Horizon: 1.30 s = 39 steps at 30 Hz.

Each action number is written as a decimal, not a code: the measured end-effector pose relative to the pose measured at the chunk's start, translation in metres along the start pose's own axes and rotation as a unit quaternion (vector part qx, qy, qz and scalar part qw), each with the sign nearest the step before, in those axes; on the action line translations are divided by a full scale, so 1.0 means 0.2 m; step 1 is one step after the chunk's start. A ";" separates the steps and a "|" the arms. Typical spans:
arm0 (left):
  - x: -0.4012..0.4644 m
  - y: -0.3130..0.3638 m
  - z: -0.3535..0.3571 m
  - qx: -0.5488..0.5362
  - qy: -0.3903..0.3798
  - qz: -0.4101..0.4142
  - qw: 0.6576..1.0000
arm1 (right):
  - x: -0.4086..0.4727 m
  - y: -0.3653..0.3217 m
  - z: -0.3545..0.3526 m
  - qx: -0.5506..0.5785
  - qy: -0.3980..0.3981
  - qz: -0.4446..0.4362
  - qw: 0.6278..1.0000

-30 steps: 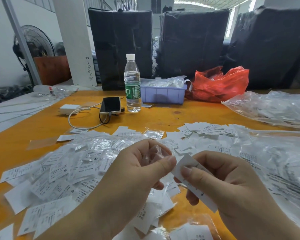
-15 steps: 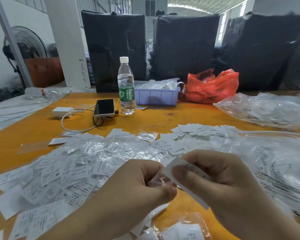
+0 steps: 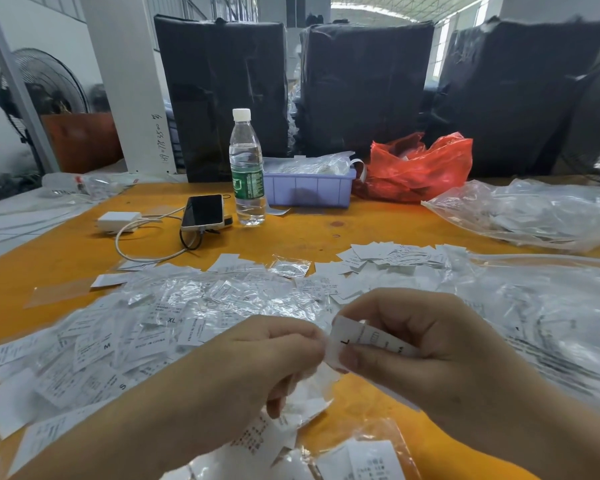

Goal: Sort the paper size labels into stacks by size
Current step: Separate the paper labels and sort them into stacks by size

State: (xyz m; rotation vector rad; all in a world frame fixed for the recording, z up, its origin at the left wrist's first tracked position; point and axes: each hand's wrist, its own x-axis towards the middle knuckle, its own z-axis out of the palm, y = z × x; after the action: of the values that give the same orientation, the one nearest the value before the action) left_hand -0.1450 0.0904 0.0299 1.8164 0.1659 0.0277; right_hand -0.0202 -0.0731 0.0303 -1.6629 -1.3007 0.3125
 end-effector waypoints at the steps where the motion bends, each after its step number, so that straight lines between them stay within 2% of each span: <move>1: 0.01 0.00 0.00 0.003 0.012 0.009 1.000 | 0.00 0.00 0.00 0.014 -0.001 0.002 1.000; 11: -0.01 -0.02 0.01 0.132 0.051 0.070 0.987 | 0.02 0.01 -0.01 0.148 -0.060 0.040 0.986; 24: -0.04 0.01 0.03 0.268 0.100 0.131 0.949 | 0.01 0.00 -0.03 0.163 -0.088 0.074 0.980; 31: -0.03 0.03 0.04 0.243 0.170 0.153 0.943 | 0.01 -0.01 -0.03 0.140 -0.095 0.084 0.982; 39: -0.03 0.02 0.03 0.159 0.168 0.128 0.964 | 0.01 -0.03 -0.02 0.095 -0.038 0.075 0.992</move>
State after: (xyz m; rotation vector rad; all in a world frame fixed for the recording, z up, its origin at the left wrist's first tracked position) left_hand -0.1495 0.0830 0.0331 2.1343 0.1810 0.5209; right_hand -0.0207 -0.0733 0.0373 -1.6026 -1.1638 0.5761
